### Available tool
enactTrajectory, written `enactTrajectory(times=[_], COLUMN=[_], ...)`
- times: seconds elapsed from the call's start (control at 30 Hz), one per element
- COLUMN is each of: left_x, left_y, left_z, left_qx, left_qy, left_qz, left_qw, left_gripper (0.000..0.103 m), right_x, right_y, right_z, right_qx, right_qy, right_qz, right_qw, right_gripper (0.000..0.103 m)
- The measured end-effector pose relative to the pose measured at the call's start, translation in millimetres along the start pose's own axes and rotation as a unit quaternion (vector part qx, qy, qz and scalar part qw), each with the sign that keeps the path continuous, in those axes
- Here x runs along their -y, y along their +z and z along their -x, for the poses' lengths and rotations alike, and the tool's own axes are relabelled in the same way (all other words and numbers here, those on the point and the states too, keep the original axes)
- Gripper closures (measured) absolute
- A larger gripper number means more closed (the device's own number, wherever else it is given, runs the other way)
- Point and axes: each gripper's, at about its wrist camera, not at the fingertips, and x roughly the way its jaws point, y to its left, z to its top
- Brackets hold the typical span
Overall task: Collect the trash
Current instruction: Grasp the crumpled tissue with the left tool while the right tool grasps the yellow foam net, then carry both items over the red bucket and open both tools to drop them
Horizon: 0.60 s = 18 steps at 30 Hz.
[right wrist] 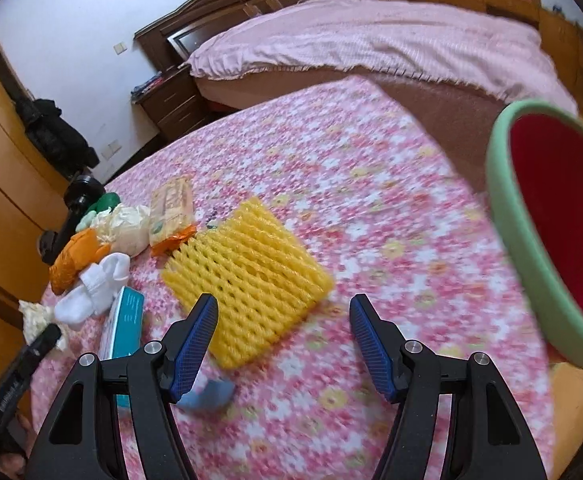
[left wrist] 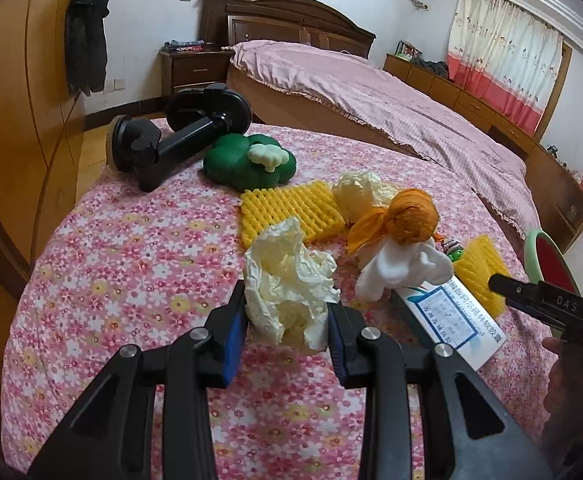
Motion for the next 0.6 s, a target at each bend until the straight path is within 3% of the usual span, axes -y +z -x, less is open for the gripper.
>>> enactTrajectory(times=[0.03, 0.07, 0.4, 0.6], left_x=[0, -1, 0, 5], left_y=[0, 0, 0, 1], left_z=[-1, -2, -4, 13], left_qx=[-0.001, -0.003, -0.007, 0.004], left_qy=[0.000, 0.000, -0.007, -0.012], left_qz=[0.000, 0.000, -0.002, -0.011], left_qw=[1.0000, 1.0000, 1.0000, 0.9999], left_gripper=[0.067, 0.067, 0.067, 0.067], right_x=[0, -1, 10, 9], right_y=[0, 0, -5, -11], right_z=[-2, -3, 0, 26], right_qx=[0.006, 0.009, 0.026, 0.082], right_qy=[0.007, 0.010, 0.037, 0.051], right_qz=[-0.003, -0.002, -0.027, -0.034], right_qw=[1.000, 1.000, 0.999, 0.995], right_gripper=[0.039, 0.052, 0.092, 0.094])
